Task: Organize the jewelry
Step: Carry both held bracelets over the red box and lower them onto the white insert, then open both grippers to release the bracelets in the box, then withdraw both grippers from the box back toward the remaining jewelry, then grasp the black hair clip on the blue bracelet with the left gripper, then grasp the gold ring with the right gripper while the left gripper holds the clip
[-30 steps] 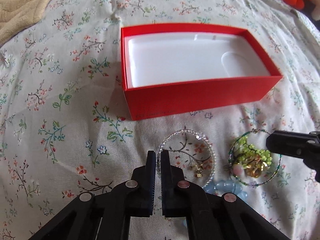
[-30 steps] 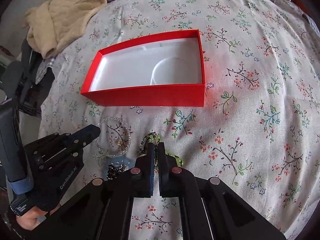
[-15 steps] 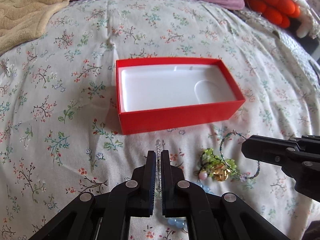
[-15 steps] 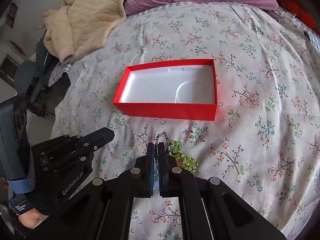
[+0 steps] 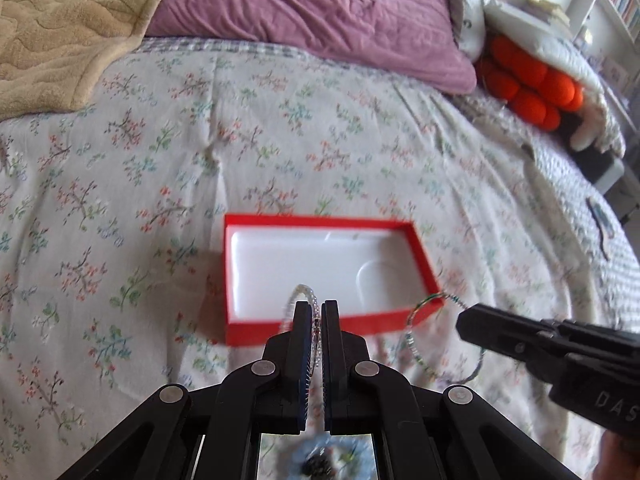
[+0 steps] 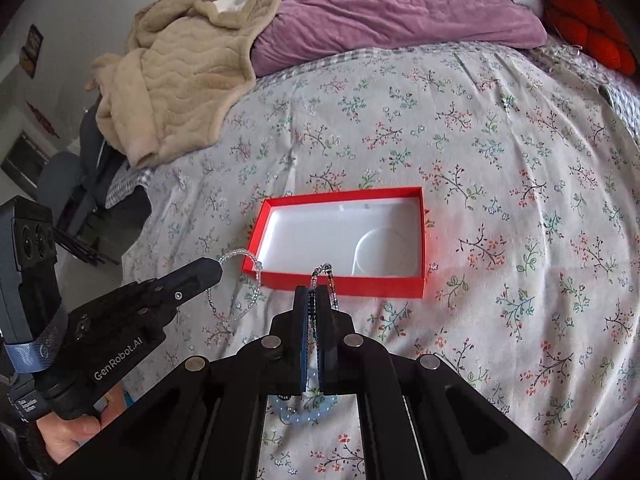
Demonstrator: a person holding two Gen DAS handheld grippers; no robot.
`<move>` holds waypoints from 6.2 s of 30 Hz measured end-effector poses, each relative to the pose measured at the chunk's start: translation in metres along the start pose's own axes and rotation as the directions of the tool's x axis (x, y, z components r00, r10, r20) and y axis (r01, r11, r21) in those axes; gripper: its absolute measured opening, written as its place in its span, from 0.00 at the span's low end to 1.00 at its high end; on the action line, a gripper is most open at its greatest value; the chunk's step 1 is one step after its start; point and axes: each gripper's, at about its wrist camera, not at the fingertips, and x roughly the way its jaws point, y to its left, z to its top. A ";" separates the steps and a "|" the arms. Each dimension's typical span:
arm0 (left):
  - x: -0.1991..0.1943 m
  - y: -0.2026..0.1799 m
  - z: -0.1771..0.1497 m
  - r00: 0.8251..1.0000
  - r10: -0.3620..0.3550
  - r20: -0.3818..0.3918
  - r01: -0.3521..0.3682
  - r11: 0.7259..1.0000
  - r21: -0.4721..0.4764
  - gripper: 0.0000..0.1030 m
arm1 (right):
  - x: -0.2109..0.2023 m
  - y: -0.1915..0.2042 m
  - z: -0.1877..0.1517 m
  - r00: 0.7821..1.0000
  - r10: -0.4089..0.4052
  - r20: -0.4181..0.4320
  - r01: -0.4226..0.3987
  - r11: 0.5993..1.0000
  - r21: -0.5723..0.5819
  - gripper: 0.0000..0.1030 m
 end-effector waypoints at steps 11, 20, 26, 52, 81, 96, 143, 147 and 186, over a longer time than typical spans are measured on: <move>0.050 0.006 0.024 0.998 -0.051 0.035 0.054 0.995 -0.087 0.00 | 0.015 -0.021 0.034 0.995 -0.040 0.092 0.037 0.999 0.036 0.03; 0.084 0.029 0.012 0.988 0.141 -0.062 -0.145 0.986 -0.077 0.00 | 0.053 -0.010 0.039 0.999 0.029 0.042 -0.030 0.999 0.028 0.03; 0.091 0.032 0.009 0.981 0.176 -0.076 -0.181 0.981 -0.063 0.00 | 0.077 -0.026 0.037 0.998 -0.064 0.023 0.063 0.998 0.029 0.03; 0.059 0.004 0.000 0.972 0.231 -0.035 -0.226 0.969 0.097 0.48 | 0.053 -0.045 0.028 0.970 -0.243 0.028 0.244 0.969 -0.041 0.57; 0.020 0.021 -0.067 0.946 0.280 -0.160 -0.267 0.959 0.096 0.98 | 0.009 -0.052 -0.049 0.919 -0.390 -0.061 0.375 0.910 -0.177 0.87; 0.014 0.032 -0.108 0.944 0.277 -0.178 -0.256 0.958 0.132 0.99 | 0.017 -0.045 -0.091 0.911 -0.397 -0.110 0.345 0.881 -0.323 0.88; 0.046 -0.019 -0.132 0.991 0.003 -0.135 0.049 0.925 0.376 0.38 | 0.051 -0.047 -0.104 0.964 -0.227 -0.137 0.178 0.936 -0.302 0.92; 0.048 -0.019 -0.130 0.991 0.020 -0.135 0.033 0.926 0.375 0.20 | 0.053 -0.041 -0.104 0.967 -0.204 -0.150 0.155 0.945 -0.289 0.81; 0.036 -0.001 -0.117 0.987 0.094 -0.132 -0.054 0.959 0.280 0.20 | 0.086 -0.012 -0.080 0.977 -0.111 -0.181 0.059 0.961 -0.271 0.19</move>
